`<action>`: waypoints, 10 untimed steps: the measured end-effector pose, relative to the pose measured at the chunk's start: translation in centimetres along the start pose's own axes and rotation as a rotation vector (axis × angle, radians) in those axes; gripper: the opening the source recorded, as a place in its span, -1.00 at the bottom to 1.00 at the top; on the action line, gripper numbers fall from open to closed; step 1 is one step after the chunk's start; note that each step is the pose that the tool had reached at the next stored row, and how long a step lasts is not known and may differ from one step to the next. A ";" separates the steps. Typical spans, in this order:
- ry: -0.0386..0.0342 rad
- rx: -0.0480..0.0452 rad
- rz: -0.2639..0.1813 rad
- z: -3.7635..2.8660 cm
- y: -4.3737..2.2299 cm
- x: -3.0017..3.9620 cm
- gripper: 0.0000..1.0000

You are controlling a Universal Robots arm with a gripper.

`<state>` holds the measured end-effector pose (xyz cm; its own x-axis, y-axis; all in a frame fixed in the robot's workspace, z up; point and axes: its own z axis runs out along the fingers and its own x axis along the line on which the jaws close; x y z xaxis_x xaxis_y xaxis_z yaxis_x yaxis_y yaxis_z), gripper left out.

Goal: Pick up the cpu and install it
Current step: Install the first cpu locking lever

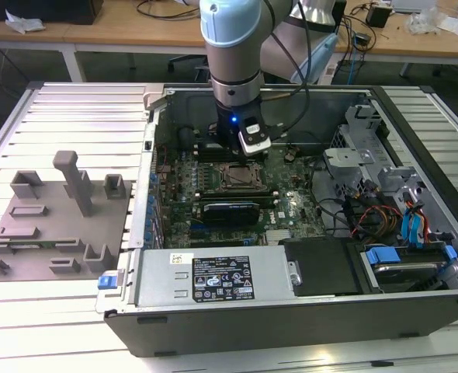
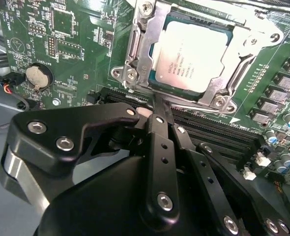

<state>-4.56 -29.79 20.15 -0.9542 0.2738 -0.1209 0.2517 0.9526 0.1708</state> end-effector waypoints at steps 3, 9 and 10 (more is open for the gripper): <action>-0.0008 0.0006 0.004 0.01 0.08 0.03 -0.79; -0.0029 0.0022 0.016 0.06 0.40 0.12 -0.79; -0.0032 0.0024 0.017 0.06 0.42 0.12 -0.79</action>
<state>-4.56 -29.36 20.16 -0.9491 0.2908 -0.1211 0.2687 0.9480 0.1706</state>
